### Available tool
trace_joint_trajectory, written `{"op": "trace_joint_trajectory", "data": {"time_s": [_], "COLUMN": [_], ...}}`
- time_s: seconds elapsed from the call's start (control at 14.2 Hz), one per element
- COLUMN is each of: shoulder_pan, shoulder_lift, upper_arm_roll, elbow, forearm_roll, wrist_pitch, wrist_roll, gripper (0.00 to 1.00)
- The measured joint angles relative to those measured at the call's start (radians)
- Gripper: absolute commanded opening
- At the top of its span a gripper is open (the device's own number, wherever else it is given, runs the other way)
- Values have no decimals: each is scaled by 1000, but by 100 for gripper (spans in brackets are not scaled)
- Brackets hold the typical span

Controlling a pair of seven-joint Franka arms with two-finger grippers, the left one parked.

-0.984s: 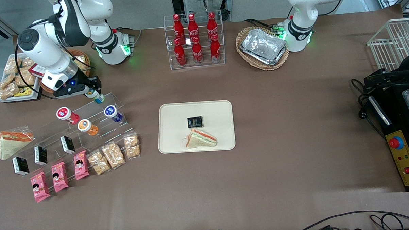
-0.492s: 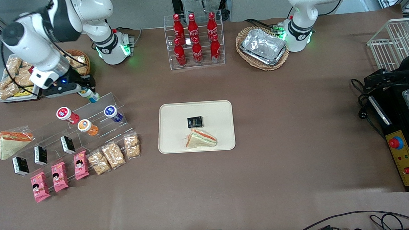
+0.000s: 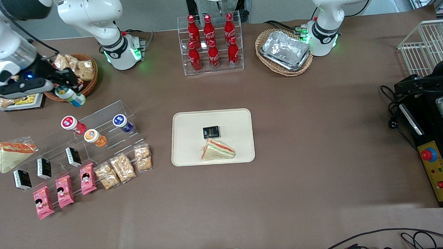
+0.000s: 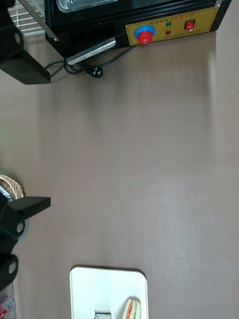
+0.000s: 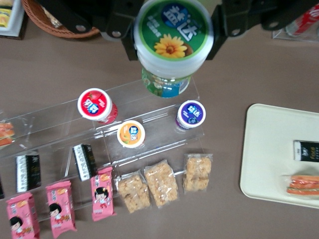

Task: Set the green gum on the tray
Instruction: 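Carry the green canister with the right gripper over the cream tray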

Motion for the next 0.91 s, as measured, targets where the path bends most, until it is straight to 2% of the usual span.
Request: {"op": "trace_joint_trajectory", "data": {"time_s": [0.14,0.35,0.7,0.91], "shoulder_pan": [6,57,340,470], "shoulder_lift": [60,121,218,285], "upper_arm_roll": [1,3,13,15], "elbow": [130,217,265,273], "forearm_roll": [0,1,2,2], "wrist_pitch": [-72,-95,-80,-6], "wrist_roll": [8,107,545,742], "gripper": [6,6,6,6]}}
